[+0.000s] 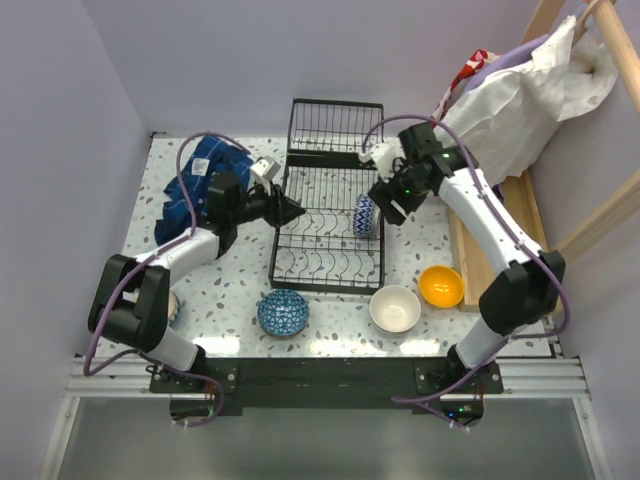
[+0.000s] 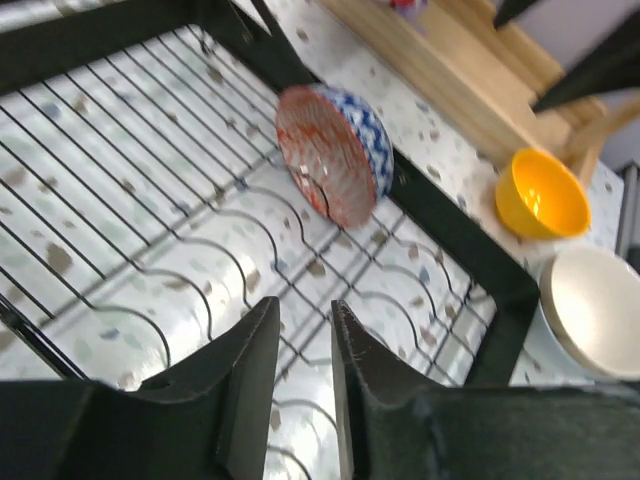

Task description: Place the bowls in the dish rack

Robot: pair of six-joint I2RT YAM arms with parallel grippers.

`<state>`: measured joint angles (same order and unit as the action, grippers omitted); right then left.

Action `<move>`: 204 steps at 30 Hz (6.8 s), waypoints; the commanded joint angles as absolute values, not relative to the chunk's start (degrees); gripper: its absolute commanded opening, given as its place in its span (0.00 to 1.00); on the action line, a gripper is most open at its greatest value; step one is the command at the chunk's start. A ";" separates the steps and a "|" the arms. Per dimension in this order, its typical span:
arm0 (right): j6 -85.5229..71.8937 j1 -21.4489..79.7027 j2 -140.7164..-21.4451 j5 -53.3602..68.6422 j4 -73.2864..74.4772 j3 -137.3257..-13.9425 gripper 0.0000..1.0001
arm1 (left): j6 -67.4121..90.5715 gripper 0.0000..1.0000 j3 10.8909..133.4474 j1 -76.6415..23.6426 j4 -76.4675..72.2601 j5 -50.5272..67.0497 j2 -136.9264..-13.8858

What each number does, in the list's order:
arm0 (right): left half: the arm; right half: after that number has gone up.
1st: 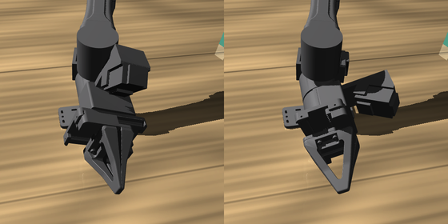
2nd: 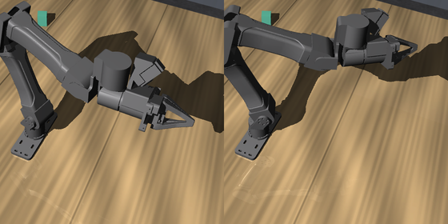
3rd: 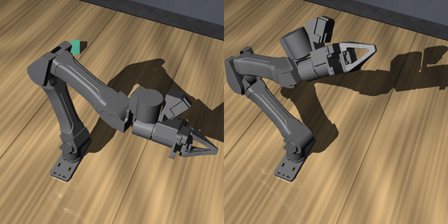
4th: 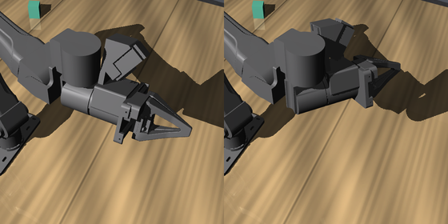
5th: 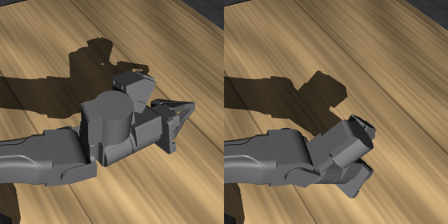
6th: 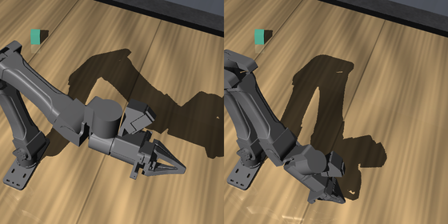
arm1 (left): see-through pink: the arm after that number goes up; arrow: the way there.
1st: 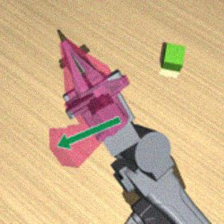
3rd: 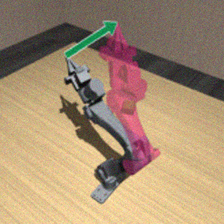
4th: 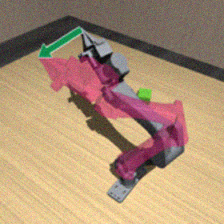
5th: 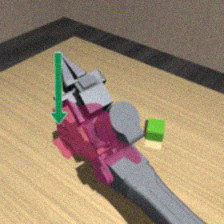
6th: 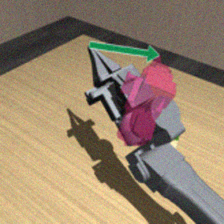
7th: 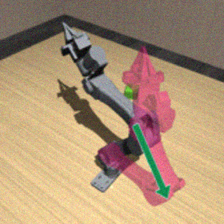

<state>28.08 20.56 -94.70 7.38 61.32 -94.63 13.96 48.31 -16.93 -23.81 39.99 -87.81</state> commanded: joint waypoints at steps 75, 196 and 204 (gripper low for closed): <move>27.42 29.53 -115.83 14.67 39.64 -101.51 0.84 | 9.67 0.71 63.37 -5.01 18.11 38.41 -81.83; -3.88 26.81 -109.52 31.82 18.89 -90.17 0.44 | 74.63 0.00 52.73 -7.73 -53.10 62.67 -109.16; 4.48 19.88 -99.50 26.46 33.47 -90.97 0.60 | 74.44 0.00 56.86 -11.24 -55.27 61.79 -110.55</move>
